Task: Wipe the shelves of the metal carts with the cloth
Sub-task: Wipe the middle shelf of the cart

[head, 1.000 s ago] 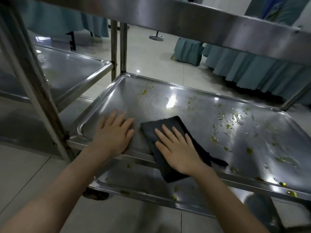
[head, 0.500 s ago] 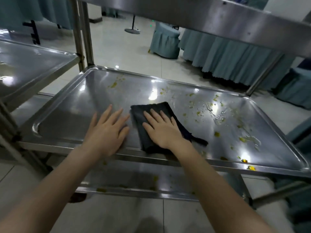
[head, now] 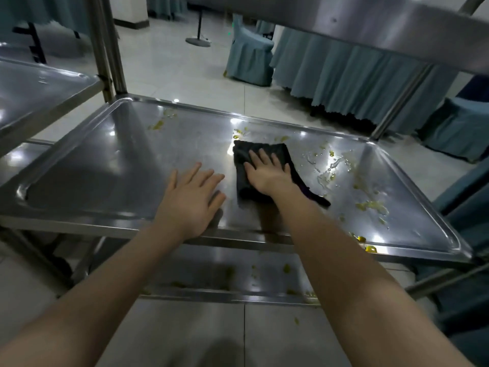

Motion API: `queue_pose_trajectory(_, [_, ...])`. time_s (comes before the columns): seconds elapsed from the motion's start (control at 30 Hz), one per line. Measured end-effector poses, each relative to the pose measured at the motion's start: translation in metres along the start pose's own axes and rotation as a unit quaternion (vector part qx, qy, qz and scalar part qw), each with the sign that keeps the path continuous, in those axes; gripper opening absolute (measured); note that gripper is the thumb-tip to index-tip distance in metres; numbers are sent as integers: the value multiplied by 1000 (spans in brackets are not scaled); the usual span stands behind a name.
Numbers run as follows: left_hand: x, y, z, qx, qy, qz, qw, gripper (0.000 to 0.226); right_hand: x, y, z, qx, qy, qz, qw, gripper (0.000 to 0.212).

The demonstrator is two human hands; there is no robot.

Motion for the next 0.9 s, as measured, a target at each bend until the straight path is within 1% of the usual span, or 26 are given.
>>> queue_pose_trajectory(0.07, [-2, -1, 0, 19, 0, 41, 999, 53, -2, -12, -39, -1, 57, -20, 998, 55])
queue_pose_trajectory(0.13, [-8, -2, 1, 23, 16, 76, 997, 48, -16, -27, -92, -40, 109, -37, 993, 55])
queue_pose_trajectory(0.17, [-17, -1, 3, 12, 18, 77, 997, 46, -23, -31, -117, -58, 118, -34, 991, 57])
queue_pose_trajectory(0.23, [-43, -2, 3, -7, 6, 32, 999, 44, -37, -31, -137, -67, 109, -25, 991, 63])
queue_pose_trajectory(0.3, [-66, -10, -1, 8, -9, -16, 1000, 47, -48, -25, -120, -63, 73, -49, 994, 67])
queue_pose_trajectory(0.37, [-71, -16, -2, 16, -10, -22, 1000, 49, -59, -11, -81, -74, 20, -97, 992, 70])
queue_pose_trajectory(0.4, [-68, -16, -2, 13, -6, -17, 1000, 49, -63, -3, -61, -79, -5, -101, 992, 71])
queue_pose_trajectory(0.47, [-65, -16, -3, 3, -13, -4, 1000, 48, -67, 6, -30, -68, -33, -64, 995, 69])
queue_pose_trajectory(0.5, [-65, -15, -4, -2, -22, 0, 1000, 48, -66, 6, -23, -61, -31, -47, 997, 68])
queue_pose_trajectory(0.57, [-68, -14, -5, 12, -32, 5, 999, 47, -65, 0, -33, -58, 6, -44, 997, 67])
queue_pose_trajectory(0.63, [-69, -14, -1, 43, -28, 20, 998, 47, -68, -11, -76, -75, 64, -52, 994, 69])
queue_pose_trajectory(0.7, [-77, -13, 1, 39, -18, 53, 998, 47, -80, -22, -125, -94, 100, -50, 989, 75])
queue_pose_trajectory(0.73, [-85, -11, 2, 32, -13, 65, 997, 46, -87, -24, -140, -89, 98, -47, 990, 77])
queue_pose_trajectory(0.8, [-101, -12, 6, 46, 0, 61, 997, 48, -100, -17, -139, -70, 84, -44, 993, 77])
queue_pose_trajectory(0.87, [-108, -16, 5, 61, 7, 50, 997, 52, -113, -5, -113, -73, 50, -64, 994, 70])
queue_pose_trajectory(0.9, [-108, -17, 6, 57, 6, 40, 998, 53, -123, 4, -95, -75, 19, -68, 995, 68])
Point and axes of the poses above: each hand's wrist, its own z-axis towards the middle knuckle, its own y-axis out of the back of the hand, x = y × z, the point moved 4 cm from there along z, towards the middle knuckle, and after that the axes turned 10 degrees about y, right-handed, at the moved point
